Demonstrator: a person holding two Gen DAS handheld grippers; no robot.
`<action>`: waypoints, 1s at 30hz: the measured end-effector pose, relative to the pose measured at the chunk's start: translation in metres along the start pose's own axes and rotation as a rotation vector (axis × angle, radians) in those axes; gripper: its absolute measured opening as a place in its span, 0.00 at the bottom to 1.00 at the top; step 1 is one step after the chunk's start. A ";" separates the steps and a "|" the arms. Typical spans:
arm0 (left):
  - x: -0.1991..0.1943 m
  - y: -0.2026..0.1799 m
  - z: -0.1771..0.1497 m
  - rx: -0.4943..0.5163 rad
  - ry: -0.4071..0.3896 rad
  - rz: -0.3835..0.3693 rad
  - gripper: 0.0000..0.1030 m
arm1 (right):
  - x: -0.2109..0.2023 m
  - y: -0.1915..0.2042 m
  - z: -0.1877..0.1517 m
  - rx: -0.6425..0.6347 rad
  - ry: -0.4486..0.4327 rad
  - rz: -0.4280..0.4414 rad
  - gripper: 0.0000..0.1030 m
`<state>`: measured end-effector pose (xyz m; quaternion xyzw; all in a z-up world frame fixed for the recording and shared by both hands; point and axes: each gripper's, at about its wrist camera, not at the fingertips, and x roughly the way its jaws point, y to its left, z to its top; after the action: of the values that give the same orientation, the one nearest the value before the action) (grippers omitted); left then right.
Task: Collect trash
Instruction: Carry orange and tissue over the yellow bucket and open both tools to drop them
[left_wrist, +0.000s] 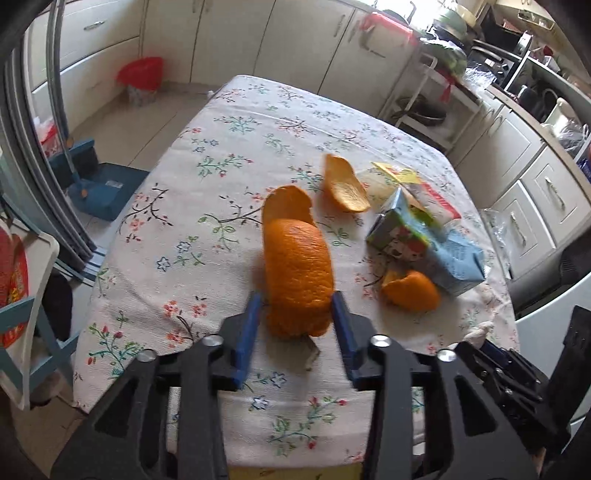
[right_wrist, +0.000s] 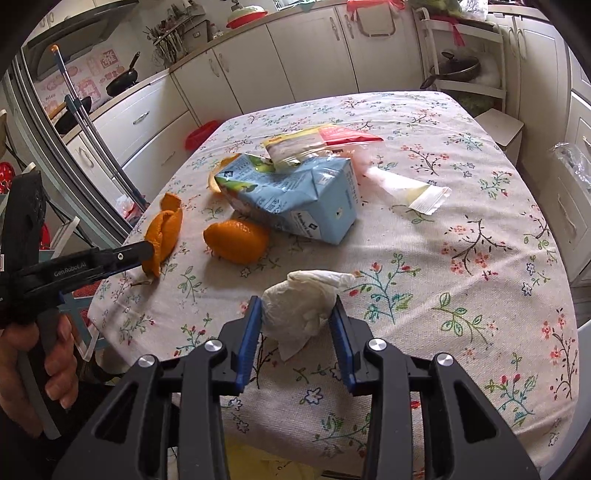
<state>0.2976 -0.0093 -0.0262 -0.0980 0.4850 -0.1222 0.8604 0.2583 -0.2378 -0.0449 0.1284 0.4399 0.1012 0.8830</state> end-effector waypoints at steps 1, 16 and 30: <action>0.001 0.001 0.001 0.000 -0.002 0.004 0.45 | 0.000 0.000 0.000 -0.002 -0.001 -0.002 0.37; 0.017 -0.018 0.007 0.037 -0.016 -0.026 0.24 | 0.003 0.003 0.001 -0.001 0.001 0.020 0.31; -0.032 -0.029 -0.004 0.106 -0.130 -0.011 0.20 | -0.013 0.003 -0.002 0.036 -0.032 0.052 0.29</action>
<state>0.2750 -0.0276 0.0061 -0.0627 0.4203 -0.1456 0.8934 0.2486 -0.2385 -0.0355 0.1575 0.4238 0.1142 0.8846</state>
